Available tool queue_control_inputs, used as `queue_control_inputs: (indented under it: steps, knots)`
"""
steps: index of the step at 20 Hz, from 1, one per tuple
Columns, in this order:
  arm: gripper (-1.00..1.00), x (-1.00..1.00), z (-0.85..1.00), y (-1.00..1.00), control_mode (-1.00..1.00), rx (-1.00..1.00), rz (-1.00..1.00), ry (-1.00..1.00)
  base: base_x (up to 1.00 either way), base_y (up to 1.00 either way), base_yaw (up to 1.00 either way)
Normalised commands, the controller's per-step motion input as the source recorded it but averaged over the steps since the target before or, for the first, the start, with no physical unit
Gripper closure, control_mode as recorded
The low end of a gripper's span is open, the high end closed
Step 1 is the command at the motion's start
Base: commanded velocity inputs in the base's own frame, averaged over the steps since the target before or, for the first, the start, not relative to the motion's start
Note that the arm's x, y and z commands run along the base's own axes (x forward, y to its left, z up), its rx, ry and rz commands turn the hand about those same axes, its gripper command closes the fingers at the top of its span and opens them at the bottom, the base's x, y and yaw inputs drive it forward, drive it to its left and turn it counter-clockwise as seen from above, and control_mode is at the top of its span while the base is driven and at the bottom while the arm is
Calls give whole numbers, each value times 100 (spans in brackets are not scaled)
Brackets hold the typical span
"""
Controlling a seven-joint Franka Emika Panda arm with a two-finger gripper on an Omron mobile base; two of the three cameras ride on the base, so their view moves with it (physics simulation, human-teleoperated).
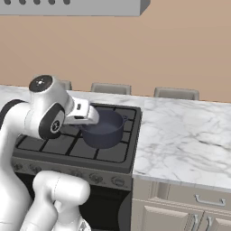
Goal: Turn on the burner for the pot on the stove. Wait thirty seconds for the pot to heat up. Then add the eggplant to the pot.
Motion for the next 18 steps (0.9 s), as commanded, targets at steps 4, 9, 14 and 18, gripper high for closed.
queue_control_inputs:
  steps: [4,9,14,18]
  knots:
    - [-100,0,42,25,-100,0,0,1,0,0,0]
    - [-100,0,29,53,-100,-2,0,-1,0,0,0]
    - [-100,0,13,71,-100,0,0,0,0,0,0]
    - [-100,0,4,72,-100,0,0,0,0,0,0]
